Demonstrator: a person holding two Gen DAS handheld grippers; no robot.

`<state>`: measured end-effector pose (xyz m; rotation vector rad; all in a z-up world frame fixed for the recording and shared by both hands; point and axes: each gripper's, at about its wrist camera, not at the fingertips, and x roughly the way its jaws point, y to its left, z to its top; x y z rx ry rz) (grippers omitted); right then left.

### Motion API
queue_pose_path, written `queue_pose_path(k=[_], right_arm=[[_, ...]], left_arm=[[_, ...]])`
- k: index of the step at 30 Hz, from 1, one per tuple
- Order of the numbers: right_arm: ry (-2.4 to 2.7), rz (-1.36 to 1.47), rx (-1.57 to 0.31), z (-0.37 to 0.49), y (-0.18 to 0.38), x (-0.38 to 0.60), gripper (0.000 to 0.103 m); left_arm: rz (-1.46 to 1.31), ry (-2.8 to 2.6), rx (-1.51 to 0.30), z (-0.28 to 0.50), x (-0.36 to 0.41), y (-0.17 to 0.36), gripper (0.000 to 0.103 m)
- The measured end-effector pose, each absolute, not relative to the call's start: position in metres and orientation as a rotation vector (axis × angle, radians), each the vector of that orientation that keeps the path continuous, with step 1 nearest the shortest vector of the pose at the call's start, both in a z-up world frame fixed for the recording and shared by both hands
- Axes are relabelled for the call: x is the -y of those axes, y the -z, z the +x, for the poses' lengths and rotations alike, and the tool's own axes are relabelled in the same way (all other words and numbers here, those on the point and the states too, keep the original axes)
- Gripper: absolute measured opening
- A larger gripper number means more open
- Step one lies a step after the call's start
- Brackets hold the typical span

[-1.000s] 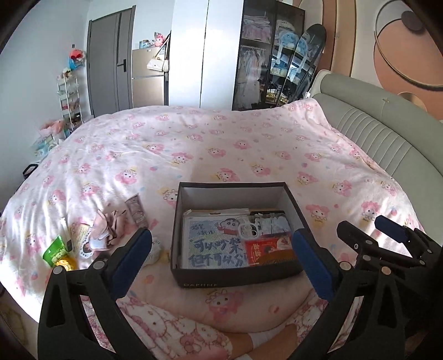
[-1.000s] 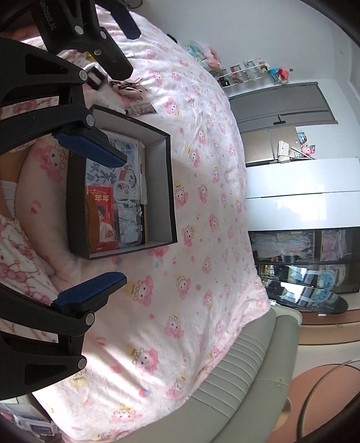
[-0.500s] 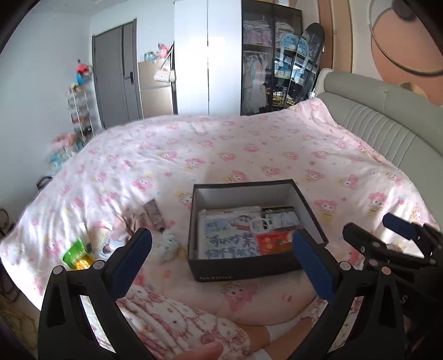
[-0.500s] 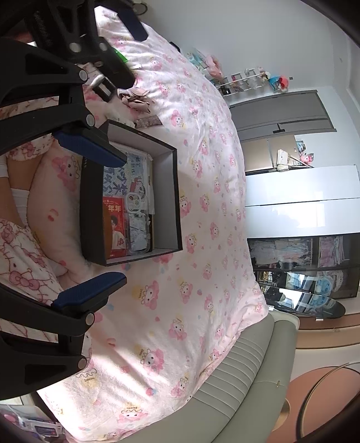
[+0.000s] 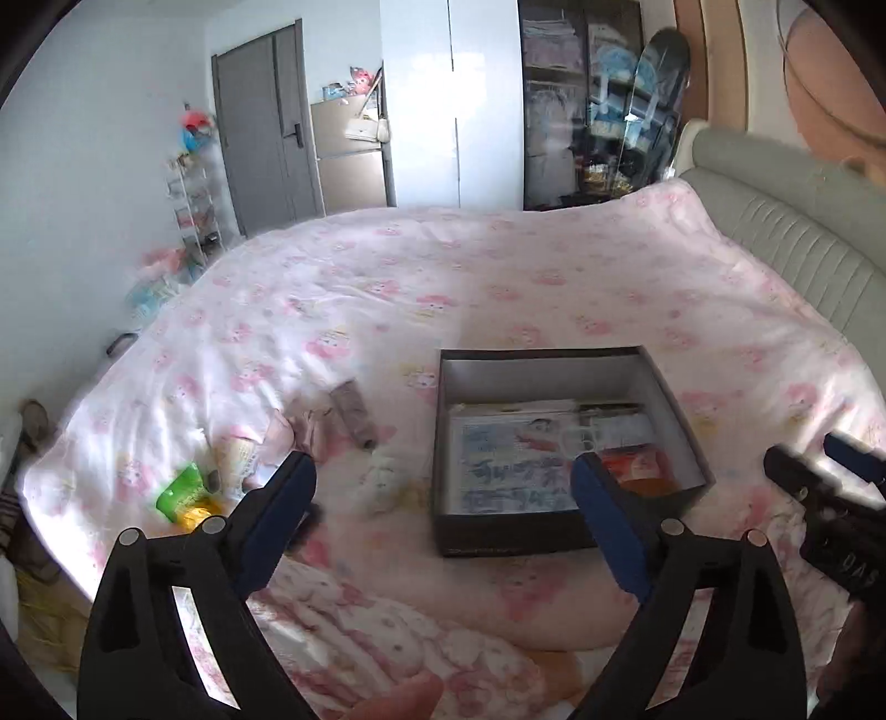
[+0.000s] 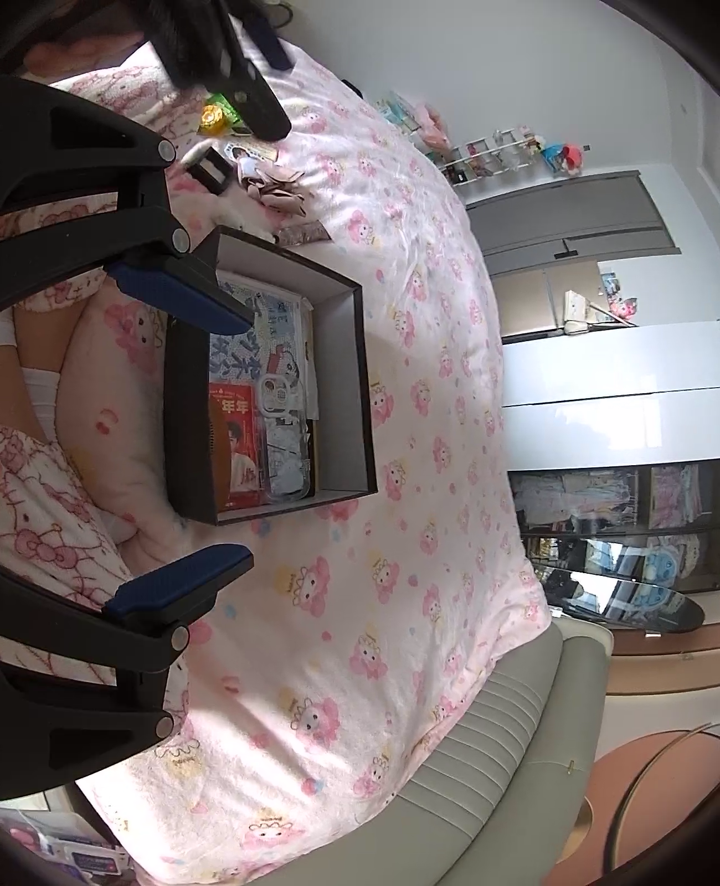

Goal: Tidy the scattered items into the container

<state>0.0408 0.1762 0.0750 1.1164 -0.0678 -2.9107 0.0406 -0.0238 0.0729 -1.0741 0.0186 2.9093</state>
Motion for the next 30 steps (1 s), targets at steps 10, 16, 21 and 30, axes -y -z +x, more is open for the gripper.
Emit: queue_pose_path(k=[10, 16, 21, 30], right_arm=[[2.896, 1.125, 0.041, 0.033, -0.072, -0.170, 0.076], [2.874, 1.141, 0.039, 0.030, -0.068, -0.167, 0.076], [2.864, 1.150, 0.033, 0.029, -0.065, -0.164, 0.076], [2.893, 1.143, 0.026, 0.029, -0.064, -0.167, 0.076]], left_arm=[[-1.102, -2.922, -0.005, 0.038, 0.029, -0.071, 0.101], [-1.104, -2.923, -0.014, 0.036, 0.031, -0.071, 0.101], [-1.107, -2.920, -0.033, 0.038, 0.026, -0.070, 0.101], [-1.102, -2.934, -0.109, 0.046, 0.009, -0.069, 0.102]])
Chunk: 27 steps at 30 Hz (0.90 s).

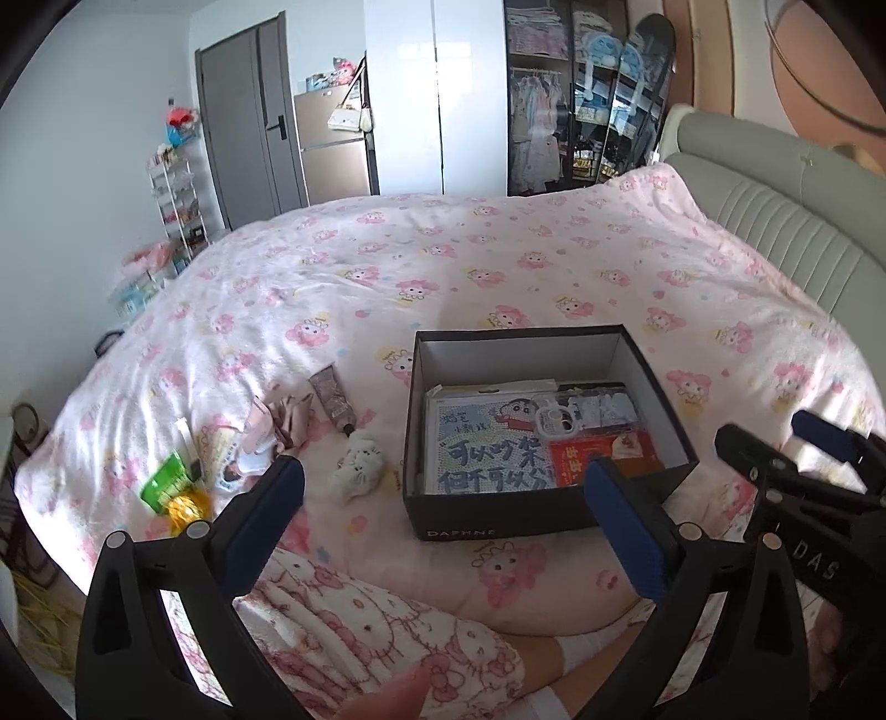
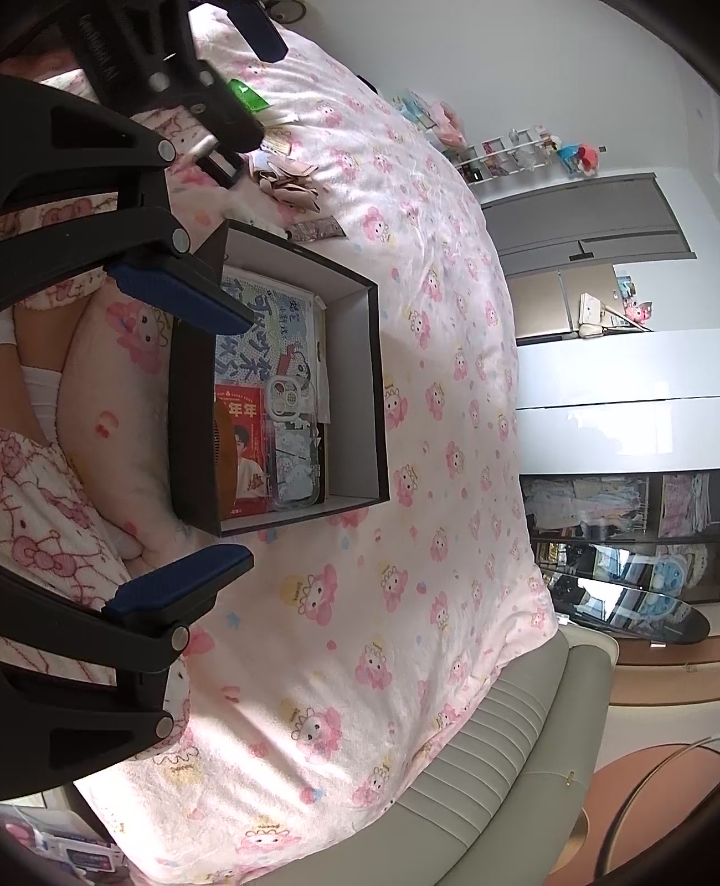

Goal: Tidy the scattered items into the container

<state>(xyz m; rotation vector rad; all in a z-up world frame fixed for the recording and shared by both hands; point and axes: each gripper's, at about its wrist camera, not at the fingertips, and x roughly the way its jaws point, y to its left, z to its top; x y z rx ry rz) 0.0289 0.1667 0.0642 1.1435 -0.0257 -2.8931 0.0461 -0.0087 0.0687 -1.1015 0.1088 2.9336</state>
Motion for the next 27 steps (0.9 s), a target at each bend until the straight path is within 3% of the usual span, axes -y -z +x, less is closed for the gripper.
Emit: queue_pose_path(k=[27], right_arm=[[2.877, 1.162, 0.003, 0.0231, -0.0585, -0.1591, 0.076]], left_arm=[[-1.127, -2.919, -0.077, 0.0482, 0.0064, -0.0644, 0.102]])
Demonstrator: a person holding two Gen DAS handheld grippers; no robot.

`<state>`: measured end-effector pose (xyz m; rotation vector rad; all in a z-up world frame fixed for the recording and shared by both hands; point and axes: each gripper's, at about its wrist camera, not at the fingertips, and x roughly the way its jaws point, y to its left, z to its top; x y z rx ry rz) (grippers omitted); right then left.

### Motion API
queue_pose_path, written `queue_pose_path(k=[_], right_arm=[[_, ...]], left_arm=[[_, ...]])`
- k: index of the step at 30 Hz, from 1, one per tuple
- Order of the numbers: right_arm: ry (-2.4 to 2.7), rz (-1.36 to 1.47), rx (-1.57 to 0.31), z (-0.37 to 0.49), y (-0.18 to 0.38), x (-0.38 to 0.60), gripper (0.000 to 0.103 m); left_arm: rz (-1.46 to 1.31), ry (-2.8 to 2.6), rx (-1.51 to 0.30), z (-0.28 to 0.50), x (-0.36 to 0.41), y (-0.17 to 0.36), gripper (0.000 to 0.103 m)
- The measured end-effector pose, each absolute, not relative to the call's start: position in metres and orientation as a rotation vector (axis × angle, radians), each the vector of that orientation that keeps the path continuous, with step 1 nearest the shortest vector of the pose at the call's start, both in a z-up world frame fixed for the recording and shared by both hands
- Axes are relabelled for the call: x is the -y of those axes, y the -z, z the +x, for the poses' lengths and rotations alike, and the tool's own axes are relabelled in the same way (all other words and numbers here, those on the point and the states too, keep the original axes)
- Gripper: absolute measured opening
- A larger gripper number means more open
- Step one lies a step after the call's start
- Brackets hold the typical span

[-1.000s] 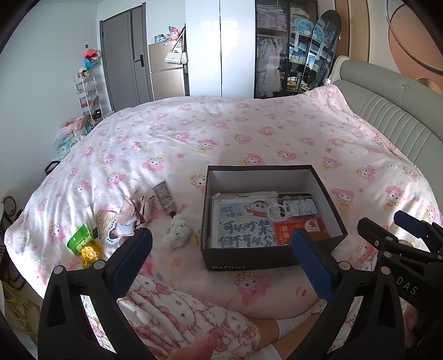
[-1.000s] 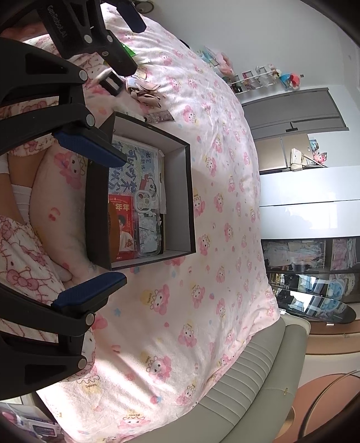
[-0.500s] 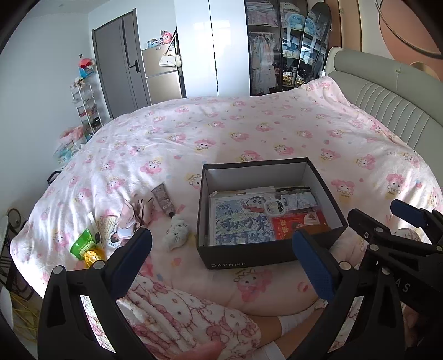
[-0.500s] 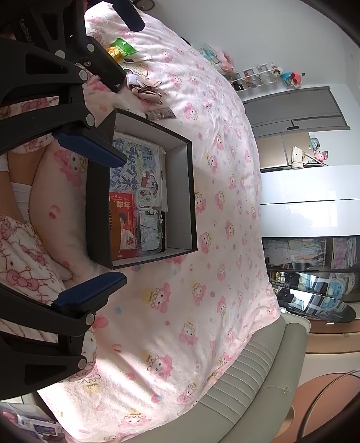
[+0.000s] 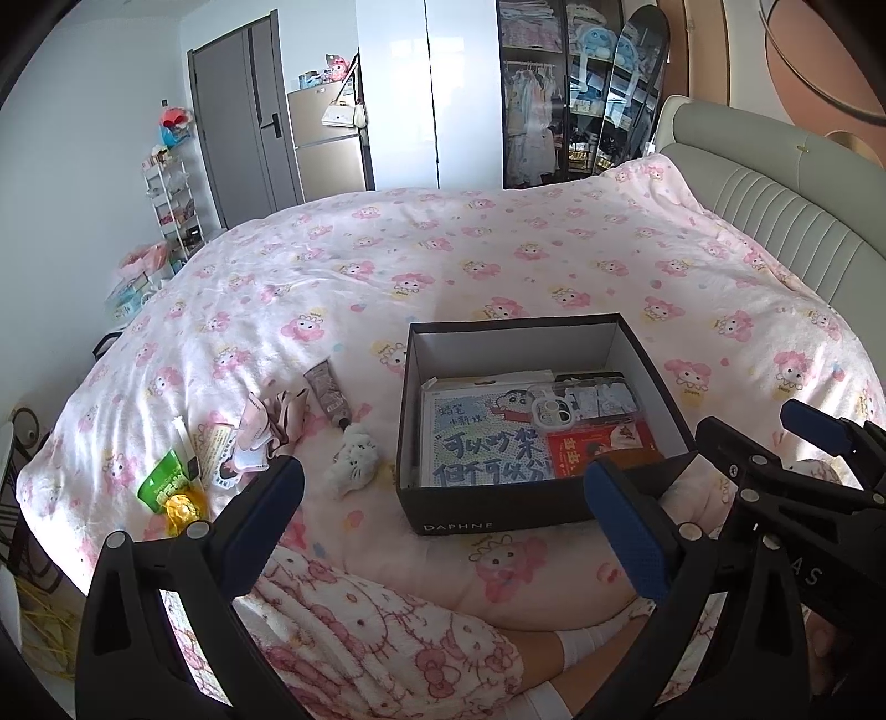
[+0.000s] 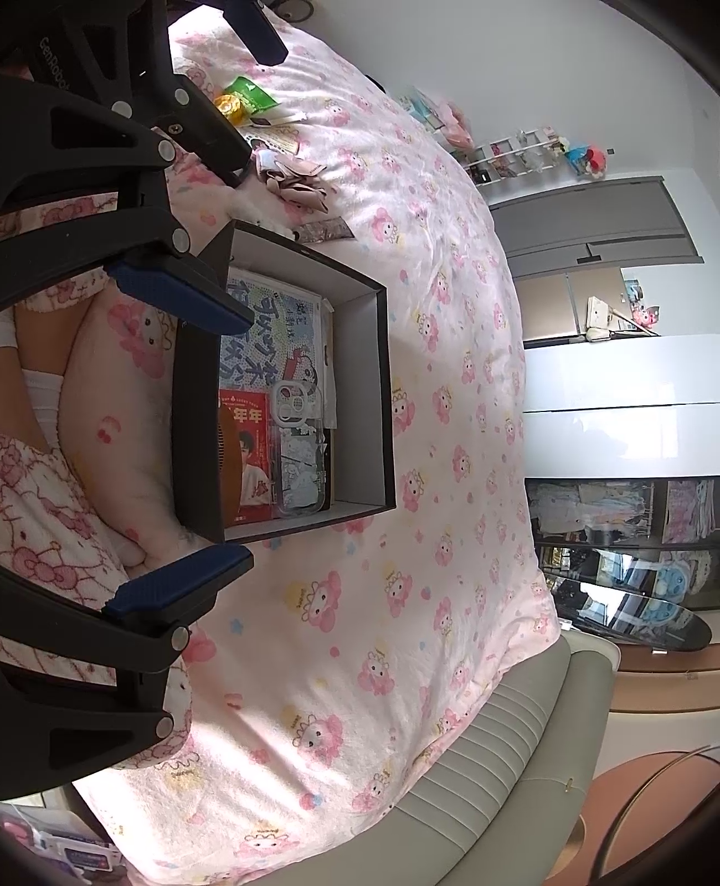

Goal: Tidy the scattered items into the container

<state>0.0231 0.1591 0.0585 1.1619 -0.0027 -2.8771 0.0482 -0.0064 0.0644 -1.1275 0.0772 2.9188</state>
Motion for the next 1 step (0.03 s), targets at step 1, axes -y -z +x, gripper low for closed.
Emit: queue_pose_path(k=[1], right_arm=[[2.878, 1.162, 0.002, 0.0228, -0.0585, -0.1590, 0.076]], left_arm=[[-1.129, -2.916, -0.075, 0.0478, 0.0063, -0.0642, 0.102]])
